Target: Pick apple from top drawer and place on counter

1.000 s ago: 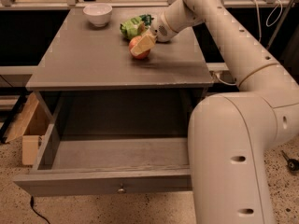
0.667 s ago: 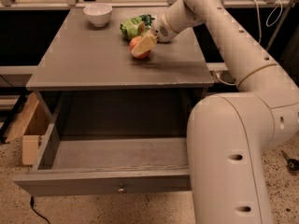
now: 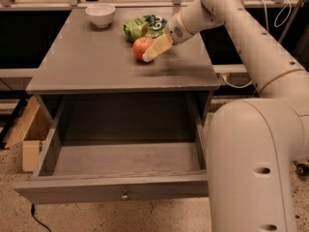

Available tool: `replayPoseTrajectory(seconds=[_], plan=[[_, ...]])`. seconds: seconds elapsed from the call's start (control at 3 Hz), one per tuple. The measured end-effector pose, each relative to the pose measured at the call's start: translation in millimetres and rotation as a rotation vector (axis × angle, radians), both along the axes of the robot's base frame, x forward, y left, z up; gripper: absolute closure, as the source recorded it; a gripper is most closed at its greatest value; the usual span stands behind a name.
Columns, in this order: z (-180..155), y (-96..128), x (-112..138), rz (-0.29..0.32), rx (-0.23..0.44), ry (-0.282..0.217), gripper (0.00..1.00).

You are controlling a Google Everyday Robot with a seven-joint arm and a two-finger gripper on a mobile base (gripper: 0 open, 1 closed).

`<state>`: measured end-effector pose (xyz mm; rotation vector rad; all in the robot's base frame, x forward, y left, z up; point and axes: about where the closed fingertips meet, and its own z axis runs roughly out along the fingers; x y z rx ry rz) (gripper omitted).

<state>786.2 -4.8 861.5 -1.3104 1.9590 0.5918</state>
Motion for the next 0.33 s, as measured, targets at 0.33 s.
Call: replayPoseTrajectory(seconds=[0.33], plan=[[7.3, -45.3, -16.1, -0.069, 0.07, -0.047, 0.0]])
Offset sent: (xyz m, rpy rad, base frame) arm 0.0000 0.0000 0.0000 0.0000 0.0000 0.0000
